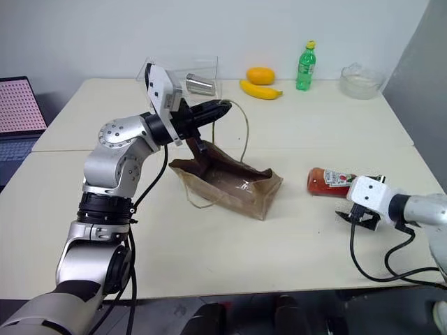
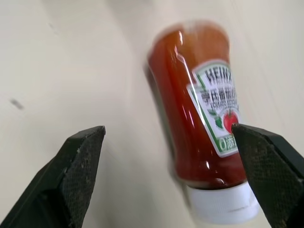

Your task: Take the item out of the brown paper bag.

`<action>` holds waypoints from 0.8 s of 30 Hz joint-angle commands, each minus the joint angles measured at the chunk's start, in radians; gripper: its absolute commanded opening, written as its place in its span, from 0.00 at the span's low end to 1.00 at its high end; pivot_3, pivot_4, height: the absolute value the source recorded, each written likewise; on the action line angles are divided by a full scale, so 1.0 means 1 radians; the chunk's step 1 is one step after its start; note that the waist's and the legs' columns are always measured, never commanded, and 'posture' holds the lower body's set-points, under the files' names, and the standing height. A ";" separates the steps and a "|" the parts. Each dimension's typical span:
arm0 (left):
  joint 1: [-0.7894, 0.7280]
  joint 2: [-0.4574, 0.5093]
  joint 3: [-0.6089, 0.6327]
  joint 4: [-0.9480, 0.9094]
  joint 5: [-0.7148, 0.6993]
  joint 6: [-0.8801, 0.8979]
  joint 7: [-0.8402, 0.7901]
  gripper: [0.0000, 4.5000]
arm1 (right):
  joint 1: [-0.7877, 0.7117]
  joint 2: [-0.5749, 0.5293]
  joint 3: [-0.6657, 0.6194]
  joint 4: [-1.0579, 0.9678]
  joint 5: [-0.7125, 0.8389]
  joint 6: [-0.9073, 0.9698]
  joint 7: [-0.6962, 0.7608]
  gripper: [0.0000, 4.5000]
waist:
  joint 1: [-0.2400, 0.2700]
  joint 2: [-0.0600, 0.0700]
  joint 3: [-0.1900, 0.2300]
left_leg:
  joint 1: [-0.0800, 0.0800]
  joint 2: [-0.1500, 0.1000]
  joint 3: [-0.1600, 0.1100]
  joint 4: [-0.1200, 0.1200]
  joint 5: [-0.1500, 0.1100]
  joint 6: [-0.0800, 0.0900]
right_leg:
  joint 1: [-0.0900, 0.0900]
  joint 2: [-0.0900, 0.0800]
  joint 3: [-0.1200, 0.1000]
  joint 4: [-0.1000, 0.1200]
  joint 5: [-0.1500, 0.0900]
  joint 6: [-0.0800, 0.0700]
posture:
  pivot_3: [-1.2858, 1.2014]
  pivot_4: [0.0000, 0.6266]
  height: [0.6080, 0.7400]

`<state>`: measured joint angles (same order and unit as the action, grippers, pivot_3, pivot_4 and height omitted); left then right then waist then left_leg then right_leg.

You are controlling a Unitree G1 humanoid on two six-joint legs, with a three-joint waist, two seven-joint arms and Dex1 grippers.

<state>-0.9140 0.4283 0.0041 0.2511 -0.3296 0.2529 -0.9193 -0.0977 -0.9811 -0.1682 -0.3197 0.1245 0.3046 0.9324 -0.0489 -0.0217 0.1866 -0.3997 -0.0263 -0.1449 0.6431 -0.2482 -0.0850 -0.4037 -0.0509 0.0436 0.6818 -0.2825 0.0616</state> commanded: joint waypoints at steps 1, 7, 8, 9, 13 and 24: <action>-0.037 0.010 0.008 0.004 0.000 -0.025 -0.018 0.00 | 0.013 0.134 -0.126 -0.301 0.256 0.152 -0.105 0.99 | -0.002 0.000 0.000 | 0.000 0.000 0.000 0.000 -0.001 0.002 | 0.000 0.000 0.000 0.000 0.000 0.000 | 0.52 0.24 1.00; -0.064 0.064 0.004 0.037 0.009 -0.007 -0.082 0.13 | -0.083 0.364 -0.048 -0.572 0.473 0.361 -0.384 1.00 | -0.005 0.000 0.000 | 0.001 0.002 -0.001 0.002 -0.002 0.003 | 0.001 0.002 0.000 0.001 0.002 0.000 | 0.52 0.24 1.00; -0.068 0.075 0.005 0.038 0.009 -0.002 -0.091 0.18 | -0.096 0.384 -0.030 -0.585 0.478 0.378 -0.413 1.00 | -0.005 0.000 0.000 | 0.001 0.002 -0.001 0.002 -0.002 0.003 | 0.001 0.002 0.000 0.001 0.002 0.000 | 0.52 0.24 1.00; -0.072 0.094 0.007 0.035 0.007 0.006 -0.105 0.26 | -0.102 0.395 -0.012 -0.581 0.470 0.385 -0.428 1.00 | -0.004 0.000 0.000 | 0.001 0.002 -0.001 0.002 -0.002 0.003 | 0.001 0.002 0.000 0.001 0.002 0.000 | 0.52 0.24 1.00; -0.065 0.148 0.018 0.014 0.003 0.026 -0.126 0.54 | -0.121 0.405 0.035 -0.539 0.442 0.373 -0.445 1.00 | -0.005 0.000 0.000 | 0.000 0.001 -0.001 0.002 -0.002 0.003 | 0.001 0.002 0.000 0.000 0.002 0.000 | 0.52 0.24 1.00; 0.306 0.141 0.237 -0.414 -0.034 0.155 0.206 0.82 | -0.109 0.488 0.048 -0.457 0.340 0.201 -0.510 1.00 | -0.011 0.002 -0.001 | 0.001 0.004 -0.001 0.000 -0.002 0.003 | 0.000 0.004 0.000 0.001 0.002 0.000 | 0.52 0.24 1.00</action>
<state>-0.6713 0.5858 0.1843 -0.0412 -0.3549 0.3920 -0.8076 -0.2333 -0.5071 -0.1048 -0.7522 0.4923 0.5579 0.4492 -0.0596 -0.0202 0.1854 -0.3983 -0.0225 -0.1452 0.6430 -0.2500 -0.0818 -0.4039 -0.0478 0.0449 0.6824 -0.2802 0.0613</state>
